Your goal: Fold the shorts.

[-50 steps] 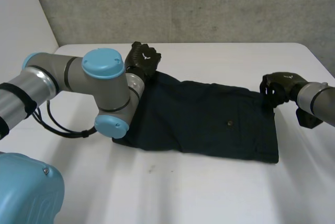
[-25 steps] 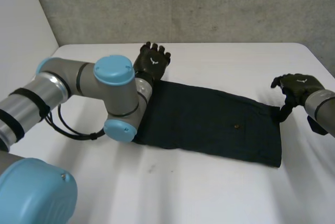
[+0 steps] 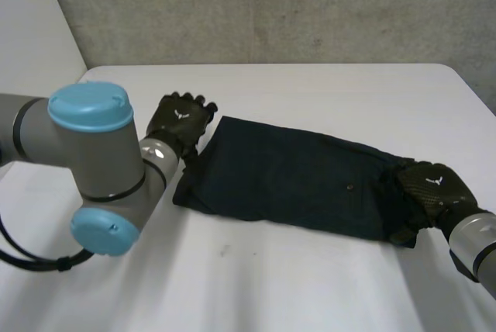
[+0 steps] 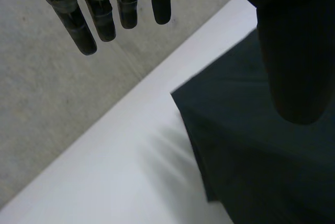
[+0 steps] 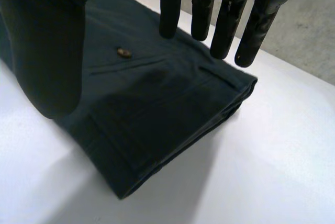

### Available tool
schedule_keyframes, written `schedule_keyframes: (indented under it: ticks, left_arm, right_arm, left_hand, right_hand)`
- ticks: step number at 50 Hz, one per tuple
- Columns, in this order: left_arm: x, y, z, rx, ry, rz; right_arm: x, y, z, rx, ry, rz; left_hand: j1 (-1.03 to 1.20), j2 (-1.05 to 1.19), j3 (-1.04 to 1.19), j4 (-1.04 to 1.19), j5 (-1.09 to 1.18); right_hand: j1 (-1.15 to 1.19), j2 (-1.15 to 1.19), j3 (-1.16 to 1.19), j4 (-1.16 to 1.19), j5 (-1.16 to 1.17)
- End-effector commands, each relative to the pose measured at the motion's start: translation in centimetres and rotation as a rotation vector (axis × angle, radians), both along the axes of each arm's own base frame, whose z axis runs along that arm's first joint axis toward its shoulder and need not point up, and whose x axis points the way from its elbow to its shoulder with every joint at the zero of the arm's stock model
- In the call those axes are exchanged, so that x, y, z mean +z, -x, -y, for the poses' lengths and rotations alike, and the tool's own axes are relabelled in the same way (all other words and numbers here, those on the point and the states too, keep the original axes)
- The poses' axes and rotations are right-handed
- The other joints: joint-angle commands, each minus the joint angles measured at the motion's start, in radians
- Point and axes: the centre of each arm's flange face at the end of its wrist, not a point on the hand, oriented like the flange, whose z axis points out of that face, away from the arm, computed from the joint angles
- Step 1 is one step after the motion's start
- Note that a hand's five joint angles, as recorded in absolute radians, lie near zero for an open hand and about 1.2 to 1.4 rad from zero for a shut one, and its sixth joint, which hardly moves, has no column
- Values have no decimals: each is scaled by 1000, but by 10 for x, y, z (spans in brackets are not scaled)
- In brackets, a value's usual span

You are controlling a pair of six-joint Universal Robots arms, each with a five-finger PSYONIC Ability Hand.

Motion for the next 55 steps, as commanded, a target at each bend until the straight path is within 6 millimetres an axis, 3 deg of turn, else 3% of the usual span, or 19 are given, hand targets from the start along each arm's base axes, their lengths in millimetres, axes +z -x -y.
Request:
schedule_keyframes:
  ticks: [1, 5, 8, 12, 18, 26, 28, 29, 31, 33, 35, 36, 39, 40, 43, 46, 47, 50, 55]
  left_arm:
    - [-11, -7, -10, 1, -28, 11]
    - [-11, -7, -12, -4, -20, 3]
    - [-12, -8, -13, -7, -20, 0]
    - [-9, -9, -15, -7, -18, -3]
    - [11, -15, -21, -2, 21, -25]
    - [34, -41, -18, 59, 63, -48]
    - [37, -44, -19, 61, 66, -51]
    - [39, -48, -20, 58, 69, -56]
    - [42, -51, -21, 58, 74, -60]
    - [44, -55, -20, 60, 80, -65]
    - [45, -57, -19, 61, 85, -68]
    - [45, -59, -18, 64, 89, -72]
    - [46, -58, -19, 63, 90, -73]
    - [46, -58, -19, 62, 91, -75]
    - [48, -56, -18, 58, 99, -79]
    - [51, -54, -13, 58, 121, -89]
    - [55, -52, -9, 57, 148, -100]
    - [55, -46, 2, 55, 178, -113]
    - [55, -13, 7, -11, 200, -134]
  right_arm:
    - [-30, 1, 7, -5, -62, -15]
    - [-40, 0, 13, 7, -71, -37]
    - [-40, 1, 18, 9, -63, -49]
    - [-36, 8, 24, -16, -35, -58]
    - [14, 26, 39, -70, 176, -170]
    - [51, 29, 61, -37, 312, -391]
    - [60, 13, 59, 12, 345, -402]
    - [68, -16, 50, 104, 390, -389]
    - [72, -49, 37, 212, 435, -374]
    - [70, -90, 17, 347, 458, -356]
    - [65, -113, 2, 435, 471, -351]
    - [58, -132, -15, 525, 476, -356]
    - [40, -151, -34, 637, 470, -390]
    - [26, -159, -43, 706, 461, -420]
    - [8, -166, -52, 821, 464, -451]
    - [9, -169, -56, 880, 485, -425]
    - [12, -171, -58, 901, 495, -389]
    - [20, -170, -52, 867, 491, -356]
    - [74, -132, 0, 495, 402, -125]
  left_hand:
    - [-17, -19, -27, -21, -39]
    - [-17, -19, -27, -21, -39]
    - [-17, -19, -27, -21, -39]
    - [-17, -19, -27, -21, -39]
    - [-17, -19, -27, -21, -39]
    - [-20, -22, -30, -24, -42]
    - [-20, -22, -30, -24, -42]
    - [-20, -22, -30, -24, -42]
    - [-20, -22, -30, -24, -42]
    - [-20, -22, -30, -24, -42]
    - [-20, -22, -30, -24, -42]
    - [-20, -22, -30, -24, -42]
    - [-23, -25, -33, -26, -45]
    - [-23, -25, -33, -26, -45]
    - [-23, -25, -33, -26, -45]
    - [-23, -25, -33, -26, -45]
    - [-20, -22, -30, -24, -42]
    - [-17, -19, -27, -21, -39]
    - [-6, -7, -16, -9, -28]
  right_hand:
    - [269, 222, 209, 214, 217]
    - [568, 520, 508, 513, 516]
    - [1060, 1012, 999, 1004, 1008]
    - [1061, 1013, 1001, 1006, 1009]
    - [1061, 1013, 1001, 1006, 1009]
    - [1061, 1013, 1001, 1006, 1009]
    - [1061, 1013, 1001, 1006, 1009]
    - [1061, 1013, 1001, 1006, 1009]
    - [1061, 1013, 1001, 1006, 1009]
    - [1061, 1013, 1001, 1006, 1009]
    - [1061, 1013, 1001, 1006, 1009]
    - [1061, 1013, 1001, 1006, 1009]
    - [1061, 1013, 1001, 1006, 1009]
    - [1061, 1013, 1001, 1006, 1009]
    - [1061, 1013, 1001, 1006, 1009]
    - [533, 485, 473, 477, 481]
    - [118, 70, 58, 63, 66]
    - [-160, -208, -221, -216, -212]
    - [-160, -208, -221, -216, -212]
